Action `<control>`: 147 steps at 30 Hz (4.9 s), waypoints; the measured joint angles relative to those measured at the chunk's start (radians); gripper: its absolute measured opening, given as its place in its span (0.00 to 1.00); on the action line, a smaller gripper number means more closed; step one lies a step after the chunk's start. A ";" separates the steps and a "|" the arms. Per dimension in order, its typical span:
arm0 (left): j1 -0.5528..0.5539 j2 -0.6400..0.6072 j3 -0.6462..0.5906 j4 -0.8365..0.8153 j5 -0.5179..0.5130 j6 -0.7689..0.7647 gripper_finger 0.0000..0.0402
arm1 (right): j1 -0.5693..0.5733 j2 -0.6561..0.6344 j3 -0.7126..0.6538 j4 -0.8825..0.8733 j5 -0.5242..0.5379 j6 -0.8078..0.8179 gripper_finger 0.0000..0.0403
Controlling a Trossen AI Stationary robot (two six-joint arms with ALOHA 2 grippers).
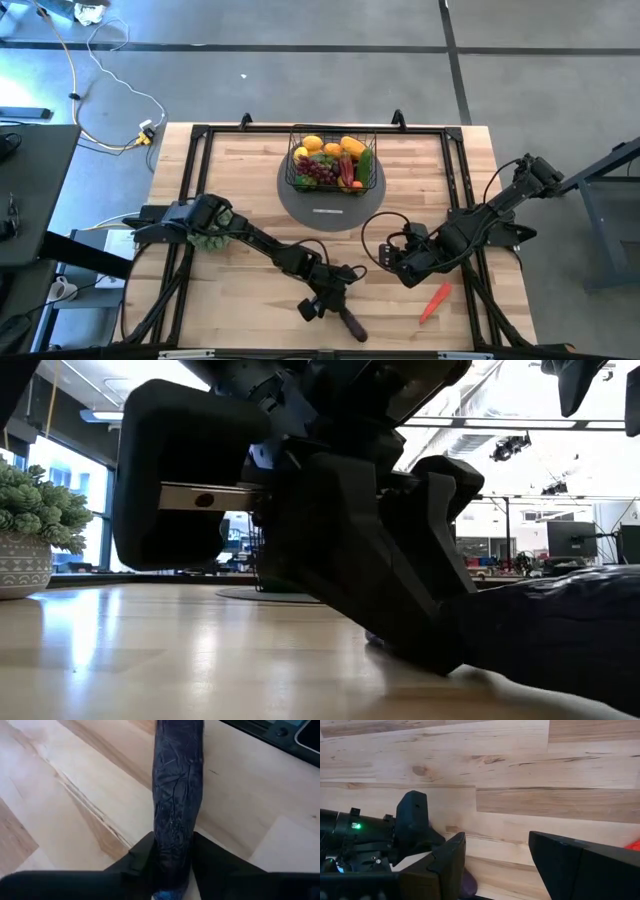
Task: Build produce basket
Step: Put the violet eggplant into the wire basket, then put the carrot into the wire basket
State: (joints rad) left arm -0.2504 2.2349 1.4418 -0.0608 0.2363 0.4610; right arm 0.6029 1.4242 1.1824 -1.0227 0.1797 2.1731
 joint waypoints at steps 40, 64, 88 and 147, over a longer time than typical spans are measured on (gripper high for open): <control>0.267 -0.231 -0.001 -0.255 -0.056 -0.441 0.14 | 0.329 0.000 0.000 -0.050 -0.050 -0.132 0.50; 0.465 -0.401 0.000 -0.129 -0.716 -0.894 0.14 | 0.362 0.000 0.000 -0.095 -0.110 -0.428 0.50; 0.521 -0.247 -0.001 -0.102 -0.747 -1.322 0.15 | 0.362 0.003 0.000 -0.141 -0.127 -0.766 0.50; 0.490 -0.476 0.000 -0.160 -0.394 -0.888 0.36 | 0.415 0.237 0.000 -0.073 -0.188 -1.454 0.50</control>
State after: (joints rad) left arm 0.2398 1.7584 1.4418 -0.2211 -0.1577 -0.4272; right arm 1.0180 1.6612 1.1820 -1.0952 -0.0078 0.7188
